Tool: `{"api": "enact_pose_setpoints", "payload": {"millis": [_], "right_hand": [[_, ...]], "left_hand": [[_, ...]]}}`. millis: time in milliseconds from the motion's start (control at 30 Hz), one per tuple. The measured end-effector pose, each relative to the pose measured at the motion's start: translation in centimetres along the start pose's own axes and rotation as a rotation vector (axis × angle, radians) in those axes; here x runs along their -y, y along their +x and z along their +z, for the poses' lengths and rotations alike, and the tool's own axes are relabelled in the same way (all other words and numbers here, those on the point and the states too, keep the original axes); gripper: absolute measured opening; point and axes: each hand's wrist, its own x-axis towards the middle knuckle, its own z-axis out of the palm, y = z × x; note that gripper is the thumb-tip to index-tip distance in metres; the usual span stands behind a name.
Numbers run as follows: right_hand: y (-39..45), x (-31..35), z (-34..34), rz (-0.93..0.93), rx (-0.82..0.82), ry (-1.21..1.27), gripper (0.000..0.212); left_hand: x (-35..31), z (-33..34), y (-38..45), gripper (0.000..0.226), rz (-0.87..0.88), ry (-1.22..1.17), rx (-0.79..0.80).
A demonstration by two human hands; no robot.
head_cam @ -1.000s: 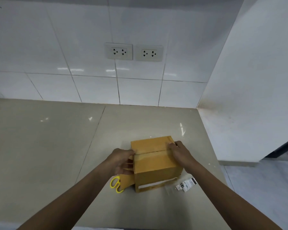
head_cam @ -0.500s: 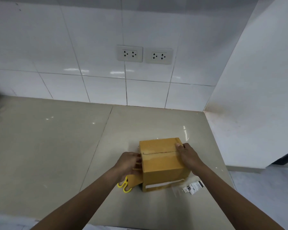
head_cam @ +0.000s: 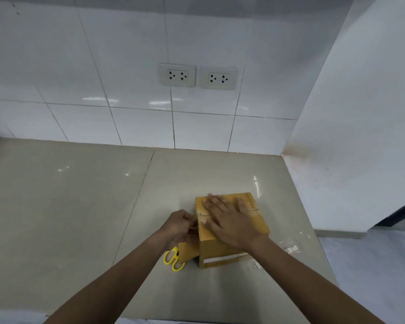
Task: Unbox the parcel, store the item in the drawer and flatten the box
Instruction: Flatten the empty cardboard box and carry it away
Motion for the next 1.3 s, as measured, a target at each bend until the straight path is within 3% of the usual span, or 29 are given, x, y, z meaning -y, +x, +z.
{"api": "enact_pose_setpoints", "payload": {"millis": [100, 200, 267, 567, 833, 1000, 1100, 1300], "right_hand": [[0.8, 0.2, 0.5, 0.041, 0.044, -0.028, 0.082], [1.0, -0.2, 0.4, 0.077, 0.147, -0.005, 0.065], [1.0, -0.3, 0.3, 0.097, 0.197, 0.048, 0.065], [0.9, 0.2, 0.5, 0.007, 0.064, -0.092, 0.089], [0.8, 0.1, 0.6, 0.07, 0.106, -0.045, 0.097], [0.5, 0.0, 0.8, 0.068, -0.05, -0.029, 0.095], [0.2, 0.1, 1.4, 0.101, -0.242, 0.017, 0.081], [0.2, -0.2, 2.1, 0.107, -0.524, 0.079, 0.037]], "left_hand": [[0.0, -0.6, 0.1, 0.001, -0.002, -0.043, 0.008], [-0.4, -1.2, 0.0, 0.011, -0.045, -0.049, 0.076], [-0.6, -1.4, -0.2, 0.014, -0.076, -0.042, 0.09], [-2.0, -2.8, 0.6, 0.029, -0.143, -0.092, 0.114], [-6.2, -2.3, -0.1, 0.014, -0.027, 0.185, 0.048], [-7.5, -0.7, -1.2, 0.011, 0.026, 0.164, 0.125], [-6.9, 0.0, -1.5, 0.011, 0.193, 0.287, 0.111], [-5.4, -0.5, -2.5, 0.017, 0.367, 0.29, 0.086]]}}
